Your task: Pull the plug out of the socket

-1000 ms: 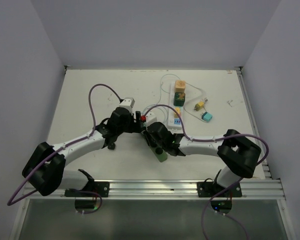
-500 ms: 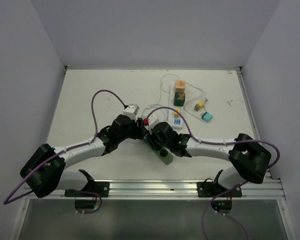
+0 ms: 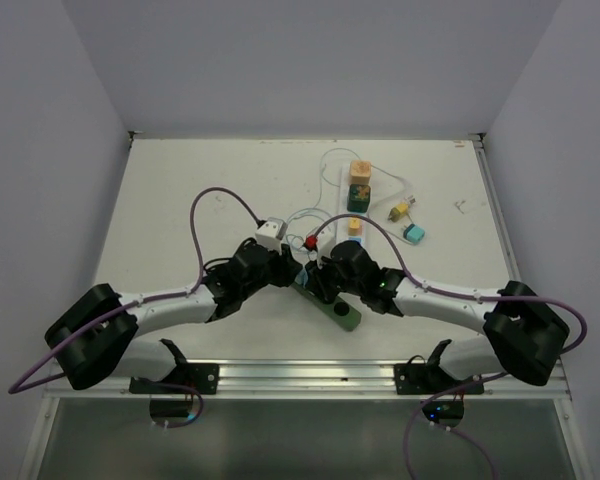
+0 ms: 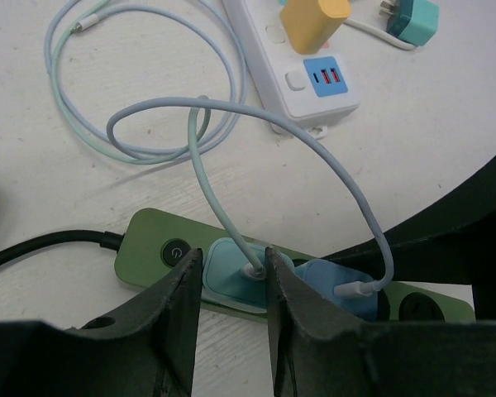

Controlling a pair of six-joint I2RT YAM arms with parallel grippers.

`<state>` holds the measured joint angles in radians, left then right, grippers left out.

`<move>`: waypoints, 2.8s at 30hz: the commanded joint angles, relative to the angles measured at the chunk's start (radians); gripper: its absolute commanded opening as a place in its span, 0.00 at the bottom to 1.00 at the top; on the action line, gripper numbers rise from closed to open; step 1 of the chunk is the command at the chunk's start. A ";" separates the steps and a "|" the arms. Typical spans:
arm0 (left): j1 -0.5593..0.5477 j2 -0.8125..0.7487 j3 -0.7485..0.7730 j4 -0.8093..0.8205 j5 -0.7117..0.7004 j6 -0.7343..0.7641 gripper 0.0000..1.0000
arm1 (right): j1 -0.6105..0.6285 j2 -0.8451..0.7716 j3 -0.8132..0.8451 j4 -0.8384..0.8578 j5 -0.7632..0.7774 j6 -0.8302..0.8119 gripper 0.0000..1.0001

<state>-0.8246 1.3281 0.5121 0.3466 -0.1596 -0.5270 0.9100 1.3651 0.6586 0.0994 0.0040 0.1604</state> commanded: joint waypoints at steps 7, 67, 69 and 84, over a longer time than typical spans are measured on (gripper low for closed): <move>-0.030 0.031 -0.078 0.023 -0.093 -0.021 0.16 | -0.091 -0.095 -0.001 0.089 -0.110 0.065 0.00; -0.036 0.269 -0.096 0.034 -0.158 -0.131 0.00 | -0.122 -0.012 0.042 0.098 -0.106 0.137 0.00; -0.036 0.267 -0.092 0.023 -0.161 -0.130 0.00 | -0.088 0.017 0.053 0.088 -0.067 0.123 0.00; -0.036 0.292 -0.072 -0.001 -0.178 -0.128 0.00 | 0.092 -0.004 0.127 -0.024 0.286 0.105 0.00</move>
<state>-0.8722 1.5326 0.4911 0.6716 -0.2993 -0.6453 1.0344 1.4223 0.7574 -0.0471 0.3691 0.2119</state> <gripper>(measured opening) 0.359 0.350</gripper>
